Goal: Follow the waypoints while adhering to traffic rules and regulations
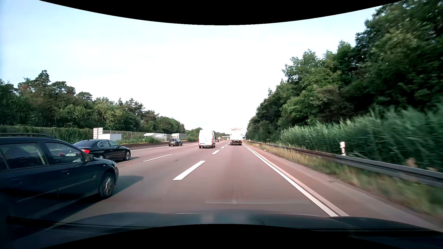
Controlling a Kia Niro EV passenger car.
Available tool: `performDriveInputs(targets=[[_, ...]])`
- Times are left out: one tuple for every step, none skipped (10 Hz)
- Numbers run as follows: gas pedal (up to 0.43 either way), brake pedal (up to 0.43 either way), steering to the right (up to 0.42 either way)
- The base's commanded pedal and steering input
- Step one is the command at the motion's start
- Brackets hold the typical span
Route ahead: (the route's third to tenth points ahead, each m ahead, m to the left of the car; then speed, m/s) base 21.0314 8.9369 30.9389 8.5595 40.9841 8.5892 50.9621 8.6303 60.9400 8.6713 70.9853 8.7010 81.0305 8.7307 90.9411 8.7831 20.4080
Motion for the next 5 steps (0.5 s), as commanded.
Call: performDriveInputs(targets=[[0.118,0.000,-0.002],[0.118,0.000,-0.002],[0.118,0.000,-0.002],[0.118,0.000,-0.003],[0.118,0.000,-0.003]])
